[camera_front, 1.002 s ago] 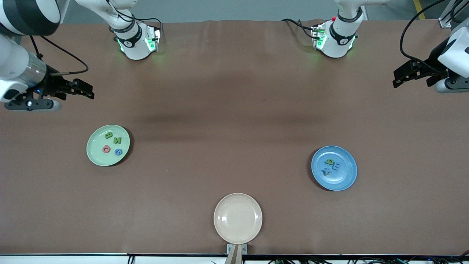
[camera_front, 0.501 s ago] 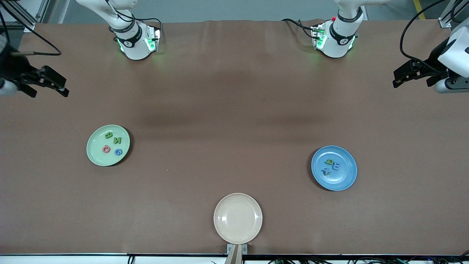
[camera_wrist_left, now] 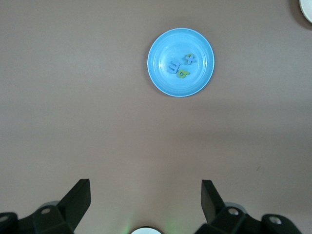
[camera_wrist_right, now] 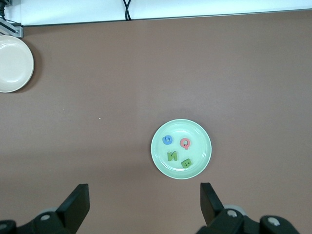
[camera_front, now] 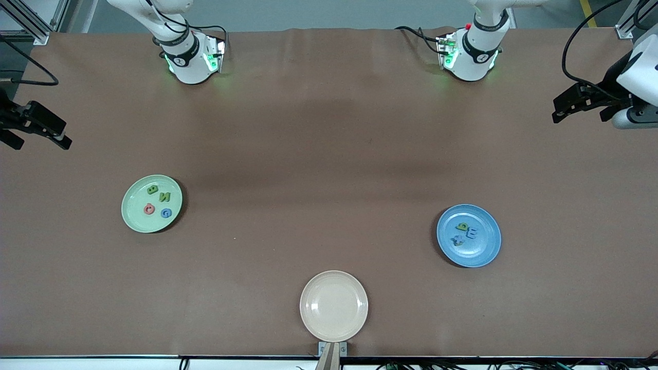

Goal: Sort upper and lower case letters into plates

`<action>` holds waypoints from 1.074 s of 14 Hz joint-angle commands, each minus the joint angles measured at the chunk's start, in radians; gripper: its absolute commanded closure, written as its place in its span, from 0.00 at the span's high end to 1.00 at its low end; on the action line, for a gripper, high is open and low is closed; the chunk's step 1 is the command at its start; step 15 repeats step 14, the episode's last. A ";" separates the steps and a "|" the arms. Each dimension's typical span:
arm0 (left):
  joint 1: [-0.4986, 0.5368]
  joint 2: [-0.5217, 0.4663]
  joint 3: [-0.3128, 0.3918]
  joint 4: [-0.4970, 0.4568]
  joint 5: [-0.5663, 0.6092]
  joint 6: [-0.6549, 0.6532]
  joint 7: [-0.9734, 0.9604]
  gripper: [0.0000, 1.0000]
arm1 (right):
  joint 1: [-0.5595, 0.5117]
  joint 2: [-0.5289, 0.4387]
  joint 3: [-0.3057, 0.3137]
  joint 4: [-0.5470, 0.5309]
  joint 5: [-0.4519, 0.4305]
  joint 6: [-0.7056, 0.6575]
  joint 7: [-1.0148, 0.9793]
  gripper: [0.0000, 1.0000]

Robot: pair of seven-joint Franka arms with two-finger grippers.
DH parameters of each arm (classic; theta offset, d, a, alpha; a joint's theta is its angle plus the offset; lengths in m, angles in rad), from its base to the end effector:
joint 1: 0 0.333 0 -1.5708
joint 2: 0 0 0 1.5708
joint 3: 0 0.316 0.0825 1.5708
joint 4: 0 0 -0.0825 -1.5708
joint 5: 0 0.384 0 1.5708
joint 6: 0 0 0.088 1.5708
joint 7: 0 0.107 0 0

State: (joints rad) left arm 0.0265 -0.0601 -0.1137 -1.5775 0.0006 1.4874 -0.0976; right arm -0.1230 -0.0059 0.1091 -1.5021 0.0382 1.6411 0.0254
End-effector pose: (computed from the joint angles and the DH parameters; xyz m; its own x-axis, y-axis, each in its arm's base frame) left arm 0.5251 -0.0479 0.6465 0.9995 0.0109 -0.0295 0.0106 -0.9999 -0.0103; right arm 0.5600 -0.0037 0.6672 0.9888 -0.0417 0.1433 -0.0362 -0.9985 -0.0411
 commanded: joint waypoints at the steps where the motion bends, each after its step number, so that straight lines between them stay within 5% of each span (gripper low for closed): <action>1: 0.003 -0.003 0.002 0.016 0.004 0.016 -0.002 1.00 | -0.043 0.007 0.023 0.023 -0.014 0.009 0.002 1.00; 15: 0.000 0.002 -0.009 0.017 0.004 0.024 -0.068 1.00 | -0.060 0.007 0.023 0.023 -0.017 0.009 0.001 1.00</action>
